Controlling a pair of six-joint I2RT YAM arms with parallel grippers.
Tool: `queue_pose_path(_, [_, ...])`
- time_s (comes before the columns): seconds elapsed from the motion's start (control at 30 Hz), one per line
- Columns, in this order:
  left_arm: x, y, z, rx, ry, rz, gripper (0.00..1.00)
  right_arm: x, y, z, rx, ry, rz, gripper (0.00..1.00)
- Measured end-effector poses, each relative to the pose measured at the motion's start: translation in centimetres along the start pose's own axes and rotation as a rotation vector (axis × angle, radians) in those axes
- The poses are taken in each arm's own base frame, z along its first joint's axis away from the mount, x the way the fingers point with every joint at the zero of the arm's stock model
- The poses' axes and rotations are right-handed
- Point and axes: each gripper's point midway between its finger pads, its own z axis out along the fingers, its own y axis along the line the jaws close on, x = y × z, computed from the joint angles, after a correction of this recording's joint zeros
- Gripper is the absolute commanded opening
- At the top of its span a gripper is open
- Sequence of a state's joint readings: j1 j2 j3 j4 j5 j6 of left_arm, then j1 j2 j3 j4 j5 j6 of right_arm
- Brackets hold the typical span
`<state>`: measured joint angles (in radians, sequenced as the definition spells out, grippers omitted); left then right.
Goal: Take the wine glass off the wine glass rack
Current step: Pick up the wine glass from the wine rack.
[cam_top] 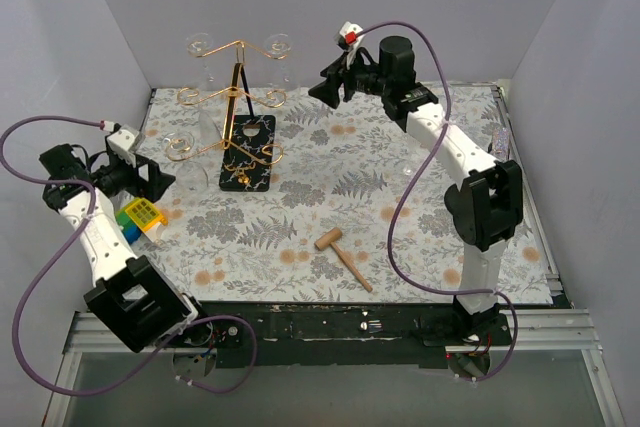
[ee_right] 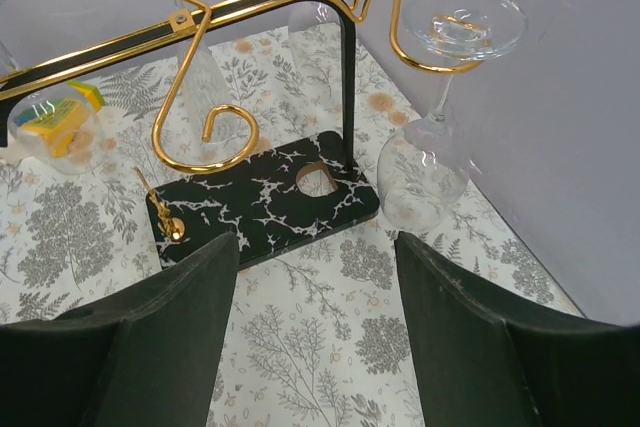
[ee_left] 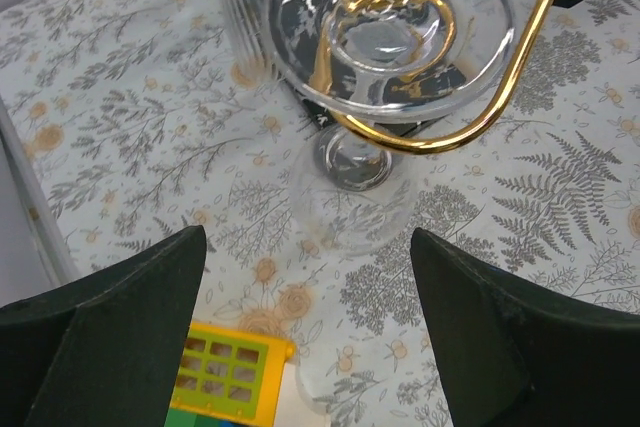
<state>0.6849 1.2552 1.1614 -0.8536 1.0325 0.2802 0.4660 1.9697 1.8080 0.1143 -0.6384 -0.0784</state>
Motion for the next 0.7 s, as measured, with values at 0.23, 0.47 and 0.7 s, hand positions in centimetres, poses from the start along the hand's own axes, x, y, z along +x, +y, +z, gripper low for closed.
queue_pose_path(0.23, [0.1,-2.3,3.4,0.136,-0.110,0.008,0.78,-0.6,0.9,-1.9,0.003,0.048,-0.018,0.72])
queue_pose_path(0.47, [1.7,-3.0,5.8,0.121,-0.161,-0.074,0.73,1.3,1.6,-2.0,-0.031,0.082,0.051,0.71])
queue_pose_path(0.7, [0.5,-1.7,6.6,0.060,-0.243,-0.098,0.66,3.7,1.0,-2.7,-0.033,0.093,0.120,0.71])
